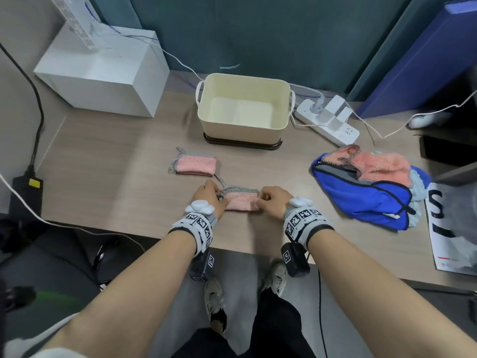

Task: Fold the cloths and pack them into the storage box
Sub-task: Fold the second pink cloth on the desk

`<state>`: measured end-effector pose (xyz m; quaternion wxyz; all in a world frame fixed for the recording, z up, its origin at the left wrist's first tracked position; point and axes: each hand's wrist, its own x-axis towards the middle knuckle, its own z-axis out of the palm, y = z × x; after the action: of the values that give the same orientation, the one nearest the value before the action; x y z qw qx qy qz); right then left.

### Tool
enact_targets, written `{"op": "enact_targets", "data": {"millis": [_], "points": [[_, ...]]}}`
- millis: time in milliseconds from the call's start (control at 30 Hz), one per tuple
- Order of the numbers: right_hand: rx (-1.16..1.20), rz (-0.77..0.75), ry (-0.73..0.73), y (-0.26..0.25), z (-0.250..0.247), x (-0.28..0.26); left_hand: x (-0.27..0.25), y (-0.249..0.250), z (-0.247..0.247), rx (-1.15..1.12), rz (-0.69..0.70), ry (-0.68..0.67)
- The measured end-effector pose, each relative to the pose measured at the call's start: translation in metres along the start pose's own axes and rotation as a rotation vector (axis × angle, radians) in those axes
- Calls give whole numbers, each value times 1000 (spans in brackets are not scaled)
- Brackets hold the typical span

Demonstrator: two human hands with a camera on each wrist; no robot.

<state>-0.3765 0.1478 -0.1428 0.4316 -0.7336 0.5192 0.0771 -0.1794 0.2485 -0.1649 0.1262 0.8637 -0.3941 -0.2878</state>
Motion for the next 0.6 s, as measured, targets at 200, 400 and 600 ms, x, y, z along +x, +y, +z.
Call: {"op": "enact_targets", "data": {"millis": [200, 400, 600], "points": [[84, 43, 93, -15, 5, 11, 3, -9, -7, -2, 50, -24], [97, 14, 30, -59, 35, 23, 6, -51, -37, -45, -69, 34], [86, -8, 1, -116, 72, 40, 17, -104, -73, -29, -188, 90]]}}
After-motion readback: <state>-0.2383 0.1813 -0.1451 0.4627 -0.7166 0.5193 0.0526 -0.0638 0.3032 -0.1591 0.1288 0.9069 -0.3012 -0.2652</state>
